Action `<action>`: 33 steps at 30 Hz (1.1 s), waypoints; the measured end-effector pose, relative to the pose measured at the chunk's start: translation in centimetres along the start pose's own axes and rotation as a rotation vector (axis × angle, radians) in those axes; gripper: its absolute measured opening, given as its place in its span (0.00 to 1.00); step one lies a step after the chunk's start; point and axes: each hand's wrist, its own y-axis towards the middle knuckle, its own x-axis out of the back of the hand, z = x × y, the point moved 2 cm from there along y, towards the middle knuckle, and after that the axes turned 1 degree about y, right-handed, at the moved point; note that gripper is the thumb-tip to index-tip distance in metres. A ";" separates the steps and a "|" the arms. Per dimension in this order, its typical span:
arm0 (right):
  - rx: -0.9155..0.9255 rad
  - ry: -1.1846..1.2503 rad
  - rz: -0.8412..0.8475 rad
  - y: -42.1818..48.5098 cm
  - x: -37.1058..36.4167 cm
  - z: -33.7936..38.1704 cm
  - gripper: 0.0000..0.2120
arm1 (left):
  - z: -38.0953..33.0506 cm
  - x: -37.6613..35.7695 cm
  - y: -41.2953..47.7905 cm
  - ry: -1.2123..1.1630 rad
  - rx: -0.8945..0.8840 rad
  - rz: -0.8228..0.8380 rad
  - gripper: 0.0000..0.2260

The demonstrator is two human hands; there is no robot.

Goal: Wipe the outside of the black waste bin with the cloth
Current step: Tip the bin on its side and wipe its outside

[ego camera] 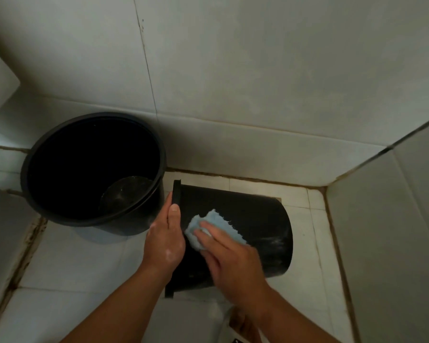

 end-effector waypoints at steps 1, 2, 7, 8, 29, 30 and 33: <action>-0.040 -0.002 -0.030 -0.2 0.8 -1.6 0.18 | -0.1 0.0 0.0 -0.007 0.008 0.006 0.22; -0.172 0.005 -0.084 -0.3 1.8 -3.5 0.16 | -0.3 0.0 0.1 -0.016 0.013 0.011 0.22; -0.794 -0.026 -0.376 -1.4 4.5 -9.8 0.16 | -1.0 -0.1 -0.4 -0.021 -0.006 0.012 0.22; -0.828 -0.021 -0.390 -1.3 4.1 -9.0 0.16 | -0.9 -0.2 -0.5 -0.022 -0.007 0.010 0.22; -0.381 0.037 -0.098 -1.0 1.2 -3.3 0.26 | -0.9 0.2 0.0 0.029 0.009 -0.005 0.21; -0.356 0.043 -0.070 -0.9 1.9 -4.1 0.26 | -0.9 0.2 0.0 0.029 0.000 0.003 0.21; -0.444 -0.104 -0.128 -1.0 4.7 -8.7 0.21 | -0.8 0.3 -0.1 0.038 -0.026 0.012 0.22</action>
